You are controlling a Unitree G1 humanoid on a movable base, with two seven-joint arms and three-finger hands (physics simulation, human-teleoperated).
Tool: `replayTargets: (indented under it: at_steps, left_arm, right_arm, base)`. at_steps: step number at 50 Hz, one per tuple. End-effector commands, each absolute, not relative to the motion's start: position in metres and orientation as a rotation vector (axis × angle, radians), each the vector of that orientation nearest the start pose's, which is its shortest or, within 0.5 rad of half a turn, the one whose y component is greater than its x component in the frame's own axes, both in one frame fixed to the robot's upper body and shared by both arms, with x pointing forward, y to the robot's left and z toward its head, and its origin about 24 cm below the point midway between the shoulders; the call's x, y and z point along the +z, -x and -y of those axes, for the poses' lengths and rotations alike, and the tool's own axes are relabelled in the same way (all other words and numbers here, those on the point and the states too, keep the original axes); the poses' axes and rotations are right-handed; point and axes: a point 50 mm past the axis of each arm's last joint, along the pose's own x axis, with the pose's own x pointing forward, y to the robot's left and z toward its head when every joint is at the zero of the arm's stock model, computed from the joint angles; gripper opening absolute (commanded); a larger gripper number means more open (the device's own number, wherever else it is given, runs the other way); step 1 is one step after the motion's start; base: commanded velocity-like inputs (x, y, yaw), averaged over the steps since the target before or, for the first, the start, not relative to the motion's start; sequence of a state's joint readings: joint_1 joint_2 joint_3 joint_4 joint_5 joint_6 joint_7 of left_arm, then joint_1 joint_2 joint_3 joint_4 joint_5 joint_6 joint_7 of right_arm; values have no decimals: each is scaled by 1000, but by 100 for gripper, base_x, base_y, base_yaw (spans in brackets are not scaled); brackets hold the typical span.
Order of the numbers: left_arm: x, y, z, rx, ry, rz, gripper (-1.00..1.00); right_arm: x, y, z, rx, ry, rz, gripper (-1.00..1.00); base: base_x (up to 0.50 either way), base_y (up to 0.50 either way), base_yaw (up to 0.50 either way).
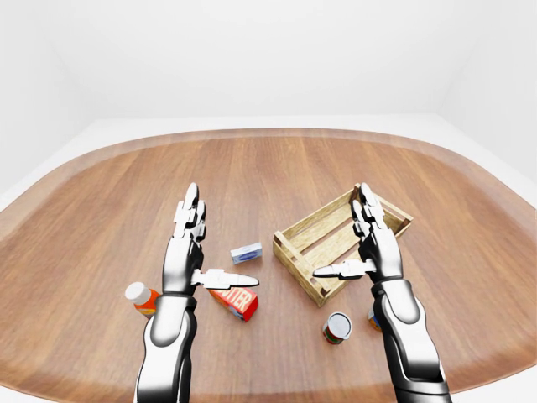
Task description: Pick up the tomato sauce, and put it in the wooden tray.
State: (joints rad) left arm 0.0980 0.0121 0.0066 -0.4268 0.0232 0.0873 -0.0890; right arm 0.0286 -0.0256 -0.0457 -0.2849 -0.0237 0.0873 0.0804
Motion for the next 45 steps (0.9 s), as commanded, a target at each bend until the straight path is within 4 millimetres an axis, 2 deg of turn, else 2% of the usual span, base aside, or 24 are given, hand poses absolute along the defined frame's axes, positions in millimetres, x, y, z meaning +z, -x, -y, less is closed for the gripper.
replayTargets:
  at_steps: [1,22,34,35,37,43,45]
  left_arm:
    - [109,-228,-154,-55,-52,240,100]
    - [112,-227,-154,-55,-50,252,100]
    - [116,-227,-155,-51,-49,269,100]
    - [117,-226,-155,-52,-50,278,100]
    - [116,-227,-155,-52,-50,270,100]
    - [119,-229,-157,-47,-47,283,100]
    - [124,-228,-158,-44,-45,305,100]
  right_arm:
    - [90,-245,160,31,65,155,100]
    - [87,-241,157,40,84,141,100]
    - [92,-238,157,38,88,163,100]
    - [100,-229,155,41,102,197,100]
    - [103,-221,154,44,104,209,100]
    - [107,-214,151,46,79,227,100]
    - [109,-206,151,48,98,231,100]
  base:
    - [0,0,0]
    - [0,0,0]
    - [0,0,0]
    - [0,0,0]
    - [0,0,0]
    - [0,0,0]
    - [0,0,0]
